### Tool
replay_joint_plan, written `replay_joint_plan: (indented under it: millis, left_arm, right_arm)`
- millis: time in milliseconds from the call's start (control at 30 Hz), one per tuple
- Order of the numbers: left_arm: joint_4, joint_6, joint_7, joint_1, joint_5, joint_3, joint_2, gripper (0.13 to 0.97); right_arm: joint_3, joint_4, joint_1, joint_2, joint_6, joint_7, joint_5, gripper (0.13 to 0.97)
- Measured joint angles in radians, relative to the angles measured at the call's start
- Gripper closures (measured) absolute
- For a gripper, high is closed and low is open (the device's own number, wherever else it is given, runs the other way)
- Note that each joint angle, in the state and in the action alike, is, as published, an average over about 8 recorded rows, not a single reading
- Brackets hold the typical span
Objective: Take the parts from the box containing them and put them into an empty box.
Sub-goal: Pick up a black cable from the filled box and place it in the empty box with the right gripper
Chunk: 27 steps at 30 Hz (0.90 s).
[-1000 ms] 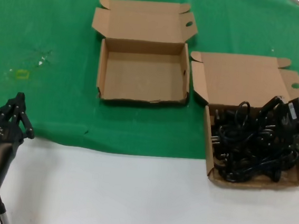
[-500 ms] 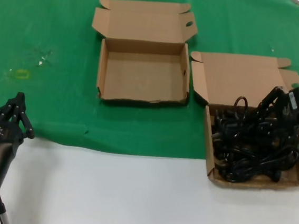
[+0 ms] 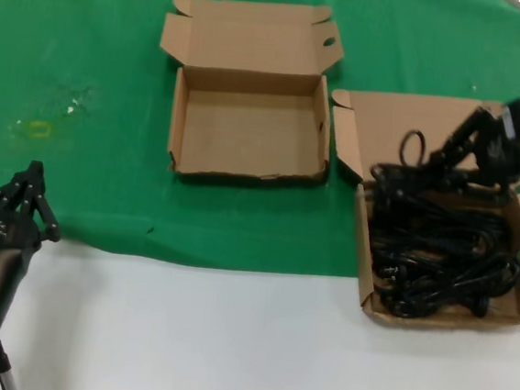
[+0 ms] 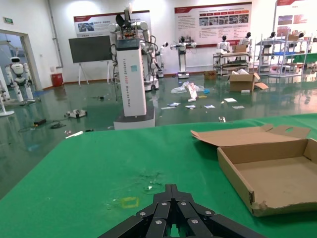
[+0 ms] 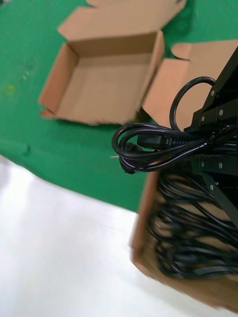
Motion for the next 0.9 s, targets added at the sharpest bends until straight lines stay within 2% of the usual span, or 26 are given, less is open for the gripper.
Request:
replay_joint_plan:
  millis: [367,700,900]
  left_arm:
    - [0.000,0.000,0.000,0.000,0.000,0.000,0.000,0.953]
    - [0.000,0.000,0.000,0.000,0.000,0.000,0.000,0.953]
    - [0.000,0.000,0.000,0.000,0.000,0.000,0.000,0.953]
  right_arm:
    - [0.010,-0.187,0.087,-0.141,0.071,0.016,0.013,0.877]
    - [0.040,-0.538,0.205,-0.346,0.247,-0.125,0.030,0.877]
    - [0.066,-0.637,0.217,-0.443,0.363,-0.180,0.048,0.878]
